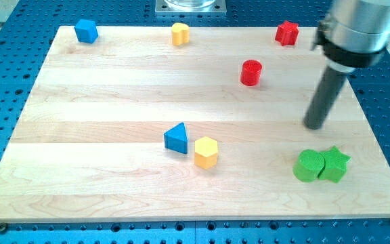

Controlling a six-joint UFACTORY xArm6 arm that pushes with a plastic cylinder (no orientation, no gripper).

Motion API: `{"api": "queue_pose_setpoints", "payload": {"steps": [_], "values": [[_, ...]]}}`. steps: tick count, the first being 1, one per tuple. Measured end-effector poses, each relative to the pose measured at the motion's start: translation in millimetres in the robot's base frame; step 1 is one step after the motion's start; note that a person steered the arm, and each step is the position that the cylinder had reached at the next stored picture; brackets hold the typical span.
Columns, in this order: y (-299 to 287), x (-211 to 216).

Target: Slide the green star to the left center of the board

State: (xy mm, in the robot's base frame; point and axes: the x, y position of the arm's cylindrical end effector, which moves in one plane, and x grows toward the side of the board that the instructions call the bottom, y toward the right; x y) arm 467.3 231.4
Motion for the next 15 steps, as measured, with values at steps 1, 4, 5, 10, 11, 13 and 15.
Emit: {"api": "queue_pose_setpoints", "payload": {"steps": [1, 4, 5, 10, 11, 13, 15], "values": [[37, 55], [-49, 78], [-38, 83], [-84, 10], [-184, -2], [-71, -21], [-289, -32]]}}
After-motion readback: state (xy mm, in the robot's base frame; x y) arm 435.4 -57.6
